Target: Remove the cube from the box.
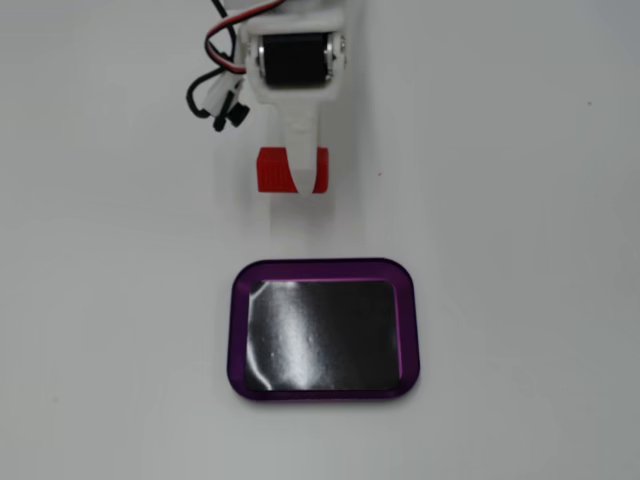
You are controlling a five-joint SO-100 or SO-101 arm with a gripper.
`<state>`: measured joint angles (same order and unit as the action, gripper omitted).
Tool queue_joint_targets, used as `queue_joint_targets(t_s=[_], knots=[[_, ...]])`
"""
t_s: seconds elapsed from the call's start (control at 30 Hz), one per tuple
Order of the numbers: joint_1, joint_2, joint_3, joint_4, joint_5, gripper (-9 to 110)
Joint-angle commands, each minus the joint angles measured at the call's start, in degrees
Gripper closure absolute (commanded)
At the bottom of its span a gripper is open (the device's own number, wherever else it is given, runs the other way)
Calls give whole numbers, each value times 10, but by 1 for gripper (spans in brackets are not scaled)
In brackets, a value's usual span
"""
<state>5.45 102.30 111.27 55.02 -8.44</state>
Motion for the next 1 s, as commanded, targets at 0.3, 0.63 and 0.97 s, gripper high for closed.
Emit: queue_joint_targets(t_s=[0.3, 0.63, 0.97], knots=[[-54, 27, 126, -107, -5, 102], [-47, 30, 119, -98, -5, 101], [-51, 35, 116, -62, -6, 78]])
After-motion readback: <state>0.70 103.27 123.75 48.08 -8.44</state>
